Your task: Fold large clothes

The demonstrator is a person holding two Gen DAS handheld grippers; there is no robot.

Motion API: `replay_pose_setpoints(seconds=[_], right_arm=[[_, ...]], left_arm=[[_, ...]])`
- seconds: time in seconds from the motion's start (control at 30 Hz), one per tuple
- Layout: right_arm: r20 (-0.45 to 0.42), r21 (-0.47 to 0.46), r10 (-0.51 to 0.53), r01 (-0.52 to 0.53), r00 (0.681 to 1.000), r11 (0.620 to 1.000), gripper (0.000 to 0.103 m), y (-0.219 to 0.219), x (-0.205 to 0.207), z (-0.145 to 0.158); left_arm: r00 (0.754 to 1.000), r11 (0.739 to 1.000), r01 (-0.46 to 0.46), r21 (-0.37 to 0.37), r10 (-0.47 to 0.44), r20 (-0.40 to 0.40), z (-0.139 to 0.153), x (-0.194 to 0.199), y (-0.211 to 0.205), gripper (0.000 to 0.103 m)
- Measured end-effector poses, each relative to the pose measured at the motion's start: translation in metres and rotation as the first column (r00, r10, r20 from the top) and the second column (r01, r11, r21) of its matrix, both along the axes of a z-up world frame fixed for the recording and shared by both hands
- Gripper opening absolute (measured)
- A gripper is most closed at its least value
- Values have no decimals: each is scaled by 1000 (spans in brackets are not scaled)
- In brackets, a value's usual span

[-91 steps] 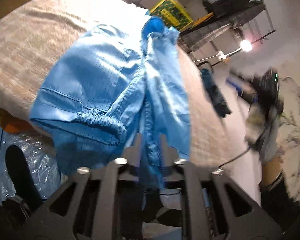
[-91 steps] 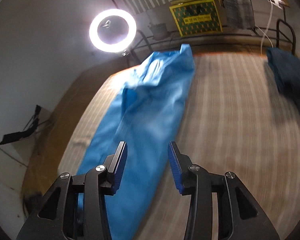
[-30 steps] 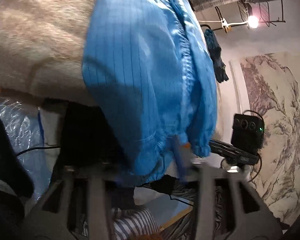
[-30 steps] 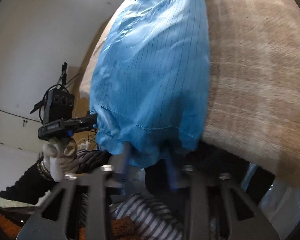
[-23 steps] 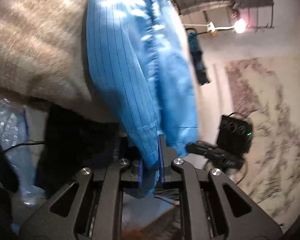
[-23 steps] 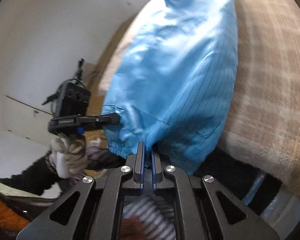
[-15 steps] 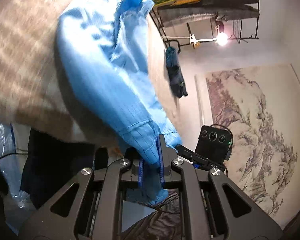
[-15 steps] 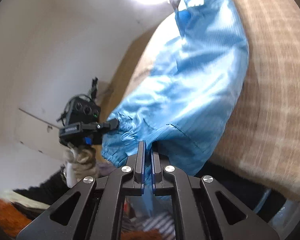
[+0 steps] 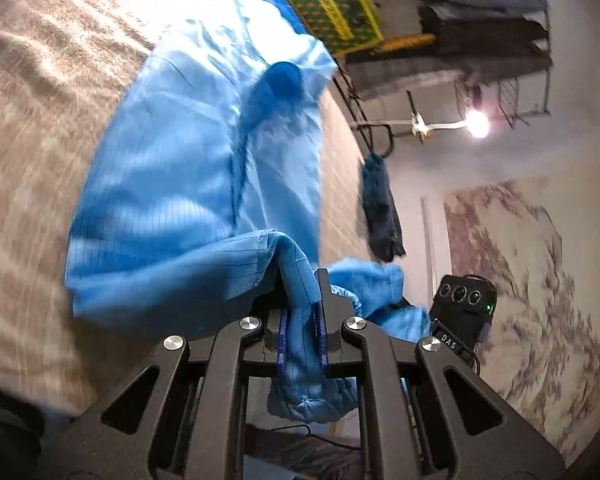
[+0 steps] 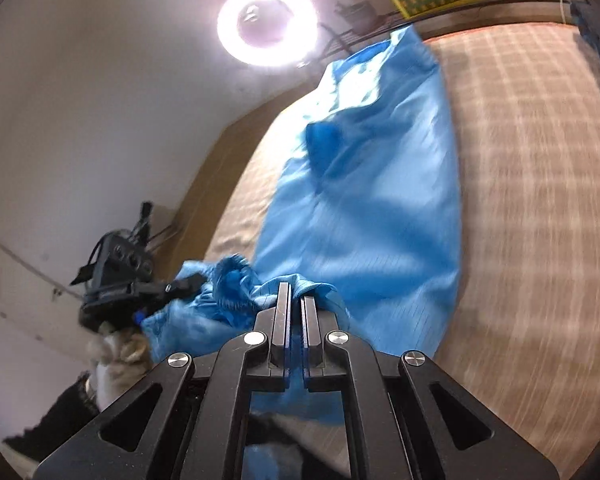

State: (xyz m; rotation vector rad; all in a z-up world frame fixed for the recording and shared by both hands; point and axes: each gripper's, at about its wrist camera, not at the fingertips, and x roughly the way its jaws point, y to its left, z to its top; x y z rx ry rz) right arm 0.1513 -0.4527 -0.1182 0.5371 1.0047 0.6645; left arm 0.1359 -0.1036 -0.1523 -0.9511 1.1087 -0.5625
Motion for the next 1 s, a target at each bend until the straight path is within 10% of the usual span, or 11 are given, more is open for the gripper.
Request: replay_pose_setpoints(seconds=[0.23, 0.4, 0.47, 0.53, 1.0], right_arm=[[-28, -58, -30, 29, 999, 998, 3, 8, 44, -18], [-25, -119, -60, 57, 998, 991, 7, 2, 57, -19], [-26, -90, -80, 77, 996, 993, 21, -9, 57, -17], [7, -79, -116, 116, 993, 990, 62, -21, 52, -10], [-115, -99, 2, -13, 993, 995, 64, -49, 26, -53]], left_arm=[[998, 997, -45, 55, 47, -35, -23, 39, -3, 10], [996, 989, -81, 122, 85, -23, -16, 54, 2, 64], [995, 990, -99, 103, 101, -8, -10, 58, 10, 65], [994, 989, -109, 102, 109, 11, -4, 58, 17, 65], [995, 926, 63, 372, -87, 48, -35, 56, -3, 65]])
